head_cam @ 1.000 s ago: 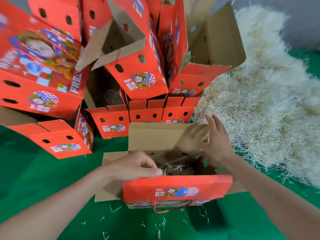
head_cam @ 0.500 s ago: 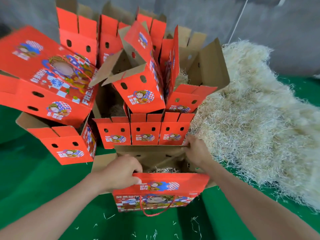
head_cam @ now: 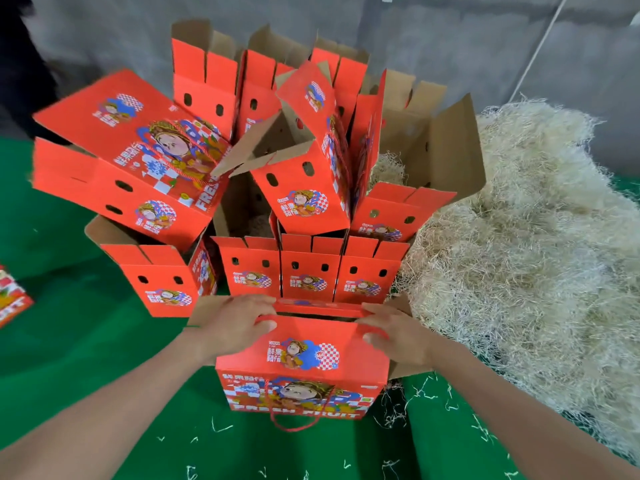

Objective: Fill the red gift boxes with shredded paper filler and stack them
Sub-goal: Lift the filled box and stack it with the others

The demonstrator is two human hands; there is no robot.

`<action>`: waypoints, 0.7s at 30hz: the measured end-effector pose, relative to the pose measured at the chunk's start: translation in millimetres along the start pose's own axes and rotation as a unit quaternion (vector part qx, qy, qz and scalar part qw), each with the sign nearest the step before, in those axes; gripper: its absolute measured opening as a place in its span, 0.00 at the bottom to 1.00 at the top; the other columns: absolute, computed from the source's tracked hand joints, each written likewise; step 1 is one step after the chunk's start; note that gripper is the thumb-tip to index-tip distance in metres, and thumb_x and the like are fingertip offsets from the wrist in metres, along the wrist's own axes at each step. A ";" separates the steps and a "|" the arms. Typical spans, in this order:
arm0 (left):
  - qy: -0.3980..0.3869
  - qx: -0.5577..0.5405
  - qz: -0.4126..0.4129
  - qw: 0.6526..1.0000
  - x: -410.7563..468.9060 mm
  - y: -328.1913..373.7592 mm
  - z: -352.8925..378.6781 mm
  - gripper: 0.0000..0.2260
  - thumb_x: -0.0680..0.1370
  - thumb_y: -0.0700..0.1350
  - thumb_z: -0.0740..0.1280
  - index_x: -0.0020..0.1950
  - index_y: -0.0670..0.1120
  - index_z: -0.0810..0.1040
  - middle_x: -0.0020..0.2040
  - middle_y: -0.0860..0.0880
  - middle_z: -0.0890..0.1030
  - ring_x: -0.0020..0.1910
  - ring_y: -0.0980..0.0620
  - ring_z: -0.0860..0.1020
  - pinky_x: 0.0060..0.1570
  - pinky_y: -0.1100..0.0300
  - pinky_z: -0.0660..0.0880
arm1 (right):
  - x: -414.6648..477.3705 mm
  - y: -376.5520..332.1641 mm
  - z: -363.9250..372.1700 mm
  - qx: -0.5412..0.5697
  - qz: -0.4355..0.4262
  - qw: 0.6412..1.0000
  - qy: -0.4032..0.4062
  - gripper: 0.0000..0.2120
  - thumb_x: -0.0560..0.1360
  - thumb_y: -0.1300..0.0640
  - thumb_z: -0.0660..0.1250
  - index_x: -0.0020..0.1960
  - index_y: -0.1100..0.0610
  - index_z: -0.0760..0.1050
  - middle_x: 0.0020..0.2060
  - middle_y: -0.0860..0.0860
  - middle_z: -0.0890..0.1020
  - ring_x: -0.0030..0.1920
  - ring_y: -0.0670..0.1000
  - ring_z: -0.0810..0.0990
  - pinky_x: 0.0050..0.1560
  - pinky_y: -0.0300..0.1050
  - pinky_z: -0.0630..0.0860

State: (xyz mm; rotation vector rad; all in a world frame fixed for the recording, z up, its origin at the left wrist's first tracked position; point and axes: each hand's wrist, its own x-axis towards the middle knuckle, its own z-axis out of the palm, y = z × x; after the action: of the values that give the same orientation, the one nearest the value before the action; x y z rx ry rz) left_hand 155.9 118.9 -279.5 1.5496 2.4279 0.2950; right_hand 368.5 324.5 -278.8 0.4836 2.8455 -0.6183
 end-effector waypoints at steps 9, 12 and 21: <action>0.066 -0.031 -0.066 0.995 3.7 -2.7 16.5 0.12 0.79 0.53 0.61 0.59 0.53 0.79 0.70 0.57 0.65 0.69 0.52 0.59 0.68 0.62 0.53 | 23.2 -8.3 26.5 -0.022 0.061 0.993 0.100 0.10 0.79 0.58 0.59 0.55 0.56 0.78 0.68 0.53 0.65 0.55 0.54 0.78 0.57 0.45 0.73; 0.121 -0.031 -0.044 0.991 11.5 -12.8 10.7 0.11 0.79 0.53 0.62 0.58 0.54 0.79 0.67 0.58 0.68 0.67 0.54 0.63 0.65 0.64 0.55 | 35.2 -10.9 25.0 -0.006 0.058 0.985 0.160 0.11 0.80 0.58 0.58 0.56 0.57 0.78 0.69 0.54 0.66 0.56 0.53 0.78 0.57 0.45 0.73; 0.131 -0.047 -0.039 0.990 71.7 -94.6 -18.3 0.02 0.74 0.49 0.69 0.43 0.57 0.80 0.58 0.53 0.77 0.61 0.51 0.73 0.61 0.51 0.69 | 122.5 -33.0 9.7 0.026 0.071 0.977 0.198 0.15 0.79 0.60 0.57 0.65 0.58 0.72 0.71 0.56 0.62 0.71 0.56 0.61 0.66 0.44 0.60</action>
State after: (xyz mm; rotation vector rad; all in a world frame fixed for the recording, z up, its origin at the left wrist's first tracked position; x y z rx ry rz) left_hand 39.8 144.0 -297.4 1.4503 2.6183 0.6249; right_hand 244.2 325.4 -306.0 0.9035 3.1265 -0.6313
